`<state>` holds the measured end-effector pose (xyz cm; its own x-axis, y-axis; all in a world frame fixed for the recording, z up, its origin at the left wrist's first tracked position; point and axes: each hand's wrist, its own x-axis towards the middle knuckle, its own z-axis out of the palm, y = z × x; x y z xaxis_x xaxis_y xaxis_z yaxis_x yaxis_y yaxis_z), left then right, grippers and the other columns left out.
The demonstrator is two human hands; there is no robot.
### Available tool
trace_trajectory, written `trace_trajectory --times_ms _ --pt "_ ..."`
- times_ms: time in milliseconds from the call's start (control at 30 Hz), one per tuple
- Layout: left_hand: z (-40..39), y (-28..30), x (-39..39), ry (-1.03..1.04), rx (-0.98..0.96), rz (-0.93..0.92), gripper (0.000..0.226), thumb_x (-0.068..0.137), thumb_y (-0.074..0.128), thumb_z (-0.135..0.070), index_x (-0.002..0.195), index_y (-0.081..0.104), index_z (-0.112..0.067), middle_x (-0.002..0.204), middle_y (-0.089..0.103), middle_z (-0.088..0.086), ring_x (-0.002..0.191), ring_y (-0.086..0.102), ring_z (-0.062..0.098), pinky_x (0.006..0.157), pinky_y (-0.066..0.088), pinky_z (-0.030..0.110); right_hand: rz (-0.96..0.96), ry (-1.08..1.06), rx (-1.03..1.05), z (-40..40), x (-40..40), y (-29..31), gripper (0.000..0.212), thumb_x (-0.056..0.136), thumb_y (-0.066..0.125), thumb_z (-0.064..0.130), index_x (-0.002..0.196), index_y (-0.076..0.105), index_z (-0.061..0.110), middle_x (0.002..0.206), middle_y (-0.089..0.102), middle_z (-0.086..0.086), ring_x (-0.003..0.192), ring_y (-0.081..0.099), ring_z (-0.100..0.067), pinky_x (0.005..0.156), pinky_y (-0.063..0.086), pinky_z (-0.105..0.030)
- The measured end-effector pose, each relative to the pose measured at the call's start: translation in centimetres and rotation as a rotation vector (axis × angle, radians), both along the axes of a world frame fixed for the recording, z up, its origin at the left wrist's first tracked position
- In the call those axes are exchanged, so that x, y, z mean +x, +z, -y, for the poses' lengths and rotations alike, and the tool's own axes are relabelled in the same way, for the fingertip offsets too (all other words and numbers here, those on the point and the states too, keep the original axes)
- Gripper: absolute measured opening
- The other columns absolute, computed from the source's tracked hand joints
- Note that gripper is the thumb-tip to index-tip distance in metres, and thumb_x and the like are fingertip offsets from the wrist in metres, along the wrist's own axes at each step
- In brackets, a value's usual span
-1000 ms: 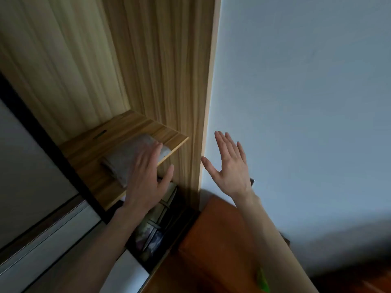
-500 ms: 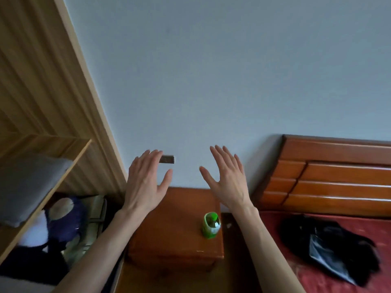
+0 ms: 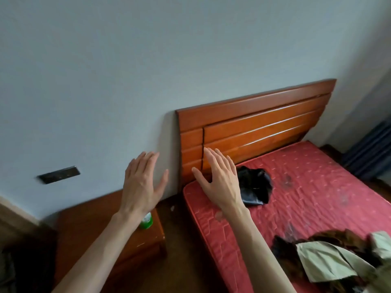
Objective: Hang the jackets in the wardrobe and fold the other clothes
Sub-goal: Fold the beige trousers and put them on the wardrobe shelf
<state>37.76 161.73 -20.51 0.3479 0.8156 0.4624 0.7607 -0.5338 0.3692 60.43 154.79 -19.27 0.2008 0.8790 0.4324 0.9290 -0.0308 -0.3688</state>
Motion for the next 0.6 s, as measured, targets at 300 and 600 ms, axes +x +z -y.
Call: trace_trajectory --times_ms 300,600 --pt "7.1 -1.3 15.1 -0.275 -0.046 0.012 0.064 0.105 0.039 -0.055 0.150 0.049 -0.010 0.152 0.052 0.011 0.149 0.038 0.028 0.120 0.036 0.054 -0.046 -0.276 0.002 12.5 12.7 -1.4 0.072 0.100 0.043 0.067 0.157 0.039 0.023 0.160 0.045 0.008 0.154 0.030 -0.015 0.127 0.023 -0.045" --pt "16.2 -3.5 29.3 -0.564 -0.075 0.021 0.063 0.103 0.041 -0.057 0.147 0.053 -0.013 0.150 0.055 0.007 0.149 0.040 0.023 0.121 0.035 0.050 -0.067 -0.611 0.008 26.0 21.9 -4.2 0.070 0.101 0.045 0.066 0.156 0.041 0.022 0.158 0.047 0.006 0.152 0.034 -0.015 0.124 0.029 -0.043"
